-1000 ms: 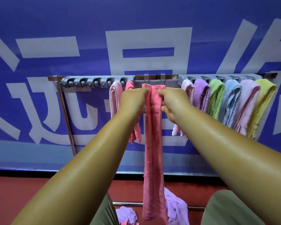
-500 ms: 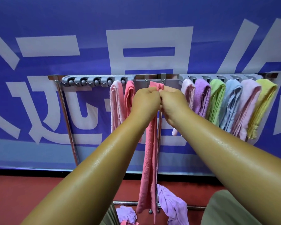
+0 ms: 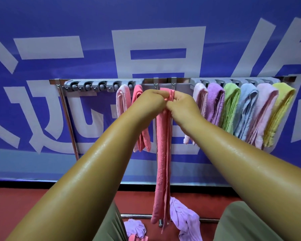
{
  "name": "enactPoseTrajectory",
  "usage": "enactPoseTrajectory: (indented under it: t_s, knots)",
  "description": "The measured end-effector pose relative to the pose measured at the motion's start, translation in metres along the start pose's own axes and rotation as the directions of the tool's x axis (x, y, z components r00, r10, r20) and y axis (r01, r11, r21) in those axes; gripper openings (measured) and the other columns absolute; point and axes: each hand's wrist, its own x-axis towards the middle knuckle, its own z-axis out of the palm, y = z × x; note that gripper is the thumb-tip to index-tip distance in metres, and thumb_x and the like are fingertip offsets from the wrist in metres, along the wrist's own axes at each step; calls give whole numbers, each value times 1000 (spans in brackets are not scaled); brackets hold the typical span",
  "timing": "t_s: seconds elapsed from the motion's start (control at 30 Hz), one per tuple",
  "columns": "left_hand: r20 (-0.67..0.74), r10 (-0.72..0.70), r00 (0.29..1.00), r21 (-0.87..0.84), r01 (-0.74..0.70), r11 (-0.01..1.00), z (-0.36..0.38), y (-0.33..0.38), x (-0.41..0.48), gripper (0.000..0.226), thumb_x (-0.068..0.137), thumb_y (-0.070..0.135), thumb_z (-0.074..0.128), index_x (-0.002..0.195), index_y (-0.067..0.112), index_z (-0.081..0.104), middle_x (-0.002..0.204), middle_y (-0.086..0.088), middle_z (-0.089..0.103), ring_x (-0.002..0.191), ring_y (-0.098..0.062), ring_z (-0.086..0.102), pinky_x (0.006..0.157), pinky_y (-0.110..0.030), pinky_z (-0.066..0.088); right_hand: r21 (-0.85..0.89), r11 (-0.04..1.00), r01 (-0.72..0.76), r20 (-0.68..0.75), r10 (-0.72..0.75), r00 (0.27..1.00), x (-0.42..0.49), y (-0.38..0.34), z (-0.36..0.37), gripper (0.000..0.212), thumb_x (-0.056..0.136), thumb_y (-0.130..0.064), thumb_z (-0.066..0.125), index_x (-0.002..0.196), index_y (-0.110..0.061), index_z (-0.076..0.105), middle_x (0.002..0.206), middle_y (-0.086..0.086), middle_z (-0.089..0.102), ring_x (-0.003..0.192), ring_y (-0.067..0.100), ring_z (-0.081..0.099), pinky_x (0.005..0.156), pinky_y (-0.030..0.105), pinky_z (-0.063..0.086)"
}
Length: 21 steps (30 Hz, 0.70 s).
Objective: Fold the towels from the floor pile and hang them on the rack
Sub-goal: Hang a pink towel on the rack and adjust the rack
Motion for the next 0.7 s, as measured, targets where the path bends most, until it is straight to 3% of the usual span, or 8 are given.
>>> enactPoseTrajectory:
  t_s: [0.07, 0.13, 0.2, 0.3, 0.37, 0.47, 0.57, 0.7]
  knots:
    - [31, -35, 999, -27, 35, 999, -10, -8, 8, 70, 79, -15, 41, 127, 21, 78, 83, -7, 68, 65, -18, 52, 74, -37, 48, 17, 999, -40, -7, 41, 999, 2, 2, 0, 40, 93, -11, 59, 122, -31, 78, 80, 0, 79, 69, 18, 66, 66, 36, 56]
    - [4, -52, 999, -111, 52, 992, -19, -19, 12, 72, 74, -12, 44, 118, 30, 82, 105, -13, 70, 74, -21, 54, 73, -37, 48, 114, 989, -96, 5, 96, 995, 3, -1, 0, 36, 95, -9, 55, 115, -26, 80, 77, 3, 76, 68, 24, 61, 59, 36, 50]
    - [-43, -61, 997, -198, 51, 979, -22, -32, 10, 59, 74, -10, 52, 107, 27, 84, 115, -9, 70, 86, -23, 61, 79, -38, 52, 275, 950, -149, 32, 146, 989, 3, -8, -1, 30, 99, -2, 53, 109, -15, 79, 90, 11, 80, 80, 31, 75, 69, 41, 62]
    - [4, -51, 999, -256, 50, 965, -20, -51, 7, 23, 84, -2, 71, 87, 20, 78, 97, -5, 78, 96, -24, 70, 93, -48, 54, 493, 848, -194, 77, 179, 981, 5, -21, -3, 22, 104, 3, 50, 109, 0, 71, 99, 23, 79, 94, 36, 79, 86, 52, 64]
    - [157, -63, 986, -297, 108, 949, -16, -65, 3, 12, 89, 11, 80, 98, 18, 82, 103, -6, 81, 97, -24, 73, 97, -46, 52, 584, 783, -216, 96, 198, 976, 9, -28, -5, 20, 105, 3, 49, 109, 5, 69, 101, 26, 78, 95, 37, 78, 88, 53, 64]
    - [312, -97, 945, -340, 206, 917, -6, -82, -5, 46, 86, 27, 88, 126, 11, 73, 121, -11, 79, 112, -32, 75, 105, -47, 55, 659, 719, -224, 119, 194, 974, 15, -36, -10, 22, 106, 1, 48, 116, 10, 66, 108, 29, 76, 98, 37, 78, 86, 50, 64]
    - [375, -87, 923, -423, 254, 870, 7, -88, -11, 46, 85, 22, 89, 125, 4, 73, 117, -18, 78, 105, -32, 75, 103, -47, 59, 698, 672, -245, 145, 203, 968, 17, -43, -15, 26, 109, -3, 46, 124, 10, 62, 109, 27, 76, 89, 32, 79, 72, 45, 66]
    - [371, -63, 926, -433, 233, 871, 16, -83, -15, 30, 93, 19, 81, 118, 4, 75, 112, -18, 79, 98, -29, 76, 97, -42, 61, 710, 648, -274, 132, 261, 956, 21, -45, -24, 27, 111, -7, 41, 122, 5, 63, 105, 22, 77, 84, 29, 78, 66, 43, 66]
